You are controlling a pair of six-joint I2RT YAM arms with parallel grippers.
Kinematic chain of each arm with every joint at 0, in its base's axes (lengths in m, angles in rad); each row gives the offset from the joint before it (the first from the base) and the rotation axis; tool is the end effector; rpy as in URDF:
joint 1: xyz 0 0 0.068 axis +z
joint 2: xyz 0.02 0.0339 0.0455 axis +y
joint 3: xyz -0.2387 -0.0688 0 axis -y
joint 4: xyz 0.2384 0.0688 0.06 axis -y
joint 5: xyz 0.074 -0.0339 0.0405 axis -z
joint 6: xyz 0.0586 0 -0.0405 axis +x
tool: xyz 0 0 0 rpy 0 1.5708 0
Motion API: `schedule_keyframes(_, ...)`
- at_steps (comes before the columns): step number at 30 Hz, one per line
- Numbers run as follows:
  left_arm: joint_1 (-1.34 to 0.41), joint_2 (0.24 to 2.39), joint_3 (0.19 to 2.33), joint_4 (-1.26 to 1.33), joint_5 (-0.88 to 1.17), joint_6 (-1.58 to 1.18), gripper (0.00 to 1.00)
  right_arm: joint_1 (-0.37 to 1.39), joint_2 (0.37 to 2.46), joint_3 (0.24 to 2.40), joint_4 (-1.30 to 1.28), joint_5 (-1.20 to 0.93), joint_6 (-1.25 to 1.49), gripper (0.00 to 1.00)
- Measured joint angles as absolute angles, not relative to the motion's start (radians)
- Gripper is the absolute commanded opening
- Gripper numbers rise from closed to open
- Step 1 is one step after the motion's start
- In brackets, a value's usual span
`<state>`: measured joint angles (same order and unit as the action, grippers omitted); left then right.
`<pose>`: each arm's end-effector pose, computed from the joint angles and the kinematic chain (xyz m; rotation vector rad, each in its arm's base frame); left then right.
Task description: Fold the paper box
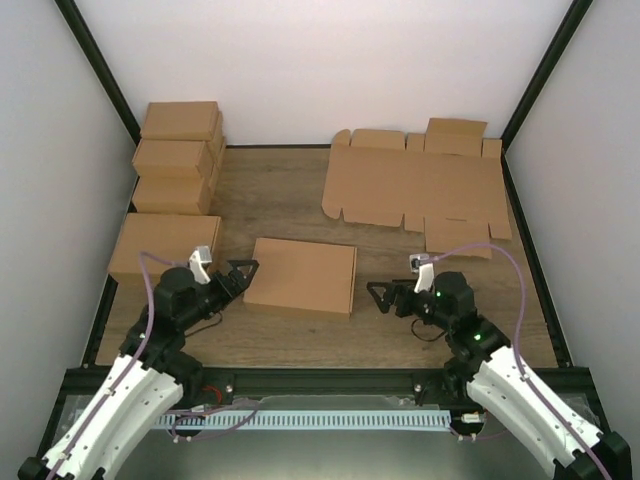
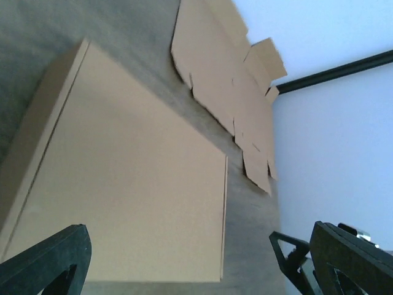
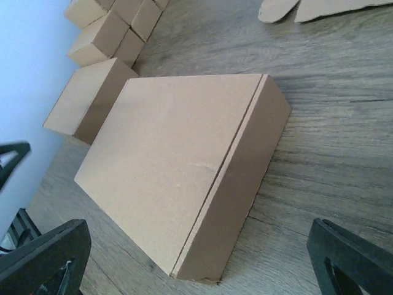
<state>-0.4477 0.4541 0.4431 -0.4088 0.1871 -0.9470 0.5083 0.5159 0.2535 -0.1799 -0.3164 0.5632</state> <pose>0.1437 -0.0811 0.2220 -0.4040 2.1137 -1.0494 0.1443 0.1013 0.1719 -0.1561 2.1297 0.9779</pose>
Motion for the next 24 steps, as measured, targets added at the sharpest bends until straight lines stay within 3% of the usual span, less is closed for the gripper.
schedule_keyframes(5, -0.449, 0.489, 0.352, -0.385, 0.258, -1.084, 1.00, 0.508, 0.560, 0.278, -0.187, -0.302, 0.638, 0.99)
schedule_keyframes(14, -0.449, 0.772, 0.436, -0.435, 0.221, -0.916, 1.00, 0.509, 0.956, 0.420, -0.188, -0.410, 0.691, 0.98)
schedule_keyframes(24, -0.448, 0.768, 0.420, -0.429, 0.116, -0.861, 0.96, 0.509, 1.105, 0.374, -0.002, -0.511, 0.849, 0.87)
